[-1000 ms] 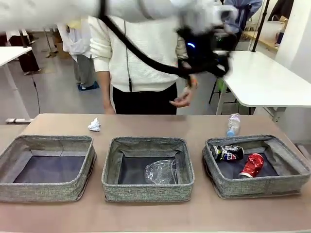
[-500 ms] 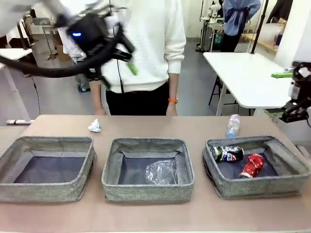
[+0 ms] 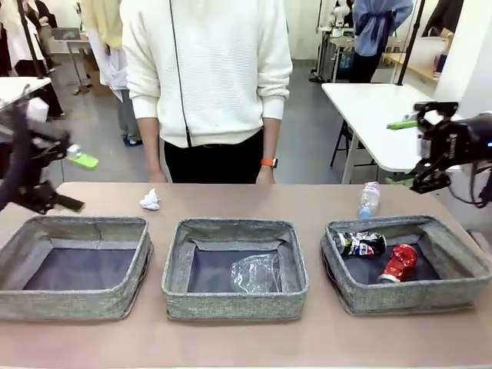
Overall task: Sort the waste into the appropriate baskets.
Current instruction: Place the picked waste into the Fabric basket indicated by the person, then pick up the waste item pointed out by the person.
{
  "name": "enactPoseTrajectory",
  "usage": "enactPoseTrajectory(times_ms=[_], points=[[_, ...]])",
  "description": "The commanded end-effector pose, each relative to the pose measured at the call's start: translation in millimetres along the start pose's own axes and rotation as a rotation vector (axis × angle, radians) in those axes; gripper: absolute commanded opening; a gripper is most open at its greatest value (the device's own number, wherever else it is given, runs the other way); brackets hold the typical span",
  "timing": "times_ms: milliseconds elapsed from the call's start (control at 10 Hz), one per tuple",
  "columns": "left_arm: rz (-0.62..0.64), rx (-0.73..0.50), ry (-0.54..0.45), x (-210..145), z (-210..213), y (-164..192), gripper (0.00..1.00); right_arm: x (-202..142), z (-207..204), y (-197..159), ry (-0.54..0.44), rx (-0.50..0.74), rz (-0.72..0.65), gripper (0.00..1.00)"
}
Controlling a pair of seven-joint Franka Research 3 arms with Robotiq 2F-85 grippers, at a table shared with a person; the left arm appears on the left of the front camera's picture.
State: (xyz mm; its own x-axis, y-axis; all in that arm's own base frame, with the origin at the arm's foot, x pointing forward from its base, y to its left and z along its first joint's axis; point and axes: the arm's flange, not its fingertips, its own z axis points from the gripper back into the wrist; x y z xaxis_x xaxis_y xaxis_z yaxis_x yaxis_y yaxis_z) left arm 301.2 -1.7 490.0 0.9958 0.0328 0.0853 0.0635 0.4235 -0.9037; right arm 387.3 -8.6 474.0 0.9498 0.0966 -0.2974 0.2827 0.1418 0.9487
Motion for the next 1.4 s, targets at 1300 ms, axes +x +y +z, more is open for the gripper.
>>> enactPoseTrajectory(times_ms=[1300], points=[[0.093,-0.114,-0.116,-3.8,52.7,29.1,1.0,-16.2,62.8,-24.4,-0.045,-0.018,-0.03,1.0]])
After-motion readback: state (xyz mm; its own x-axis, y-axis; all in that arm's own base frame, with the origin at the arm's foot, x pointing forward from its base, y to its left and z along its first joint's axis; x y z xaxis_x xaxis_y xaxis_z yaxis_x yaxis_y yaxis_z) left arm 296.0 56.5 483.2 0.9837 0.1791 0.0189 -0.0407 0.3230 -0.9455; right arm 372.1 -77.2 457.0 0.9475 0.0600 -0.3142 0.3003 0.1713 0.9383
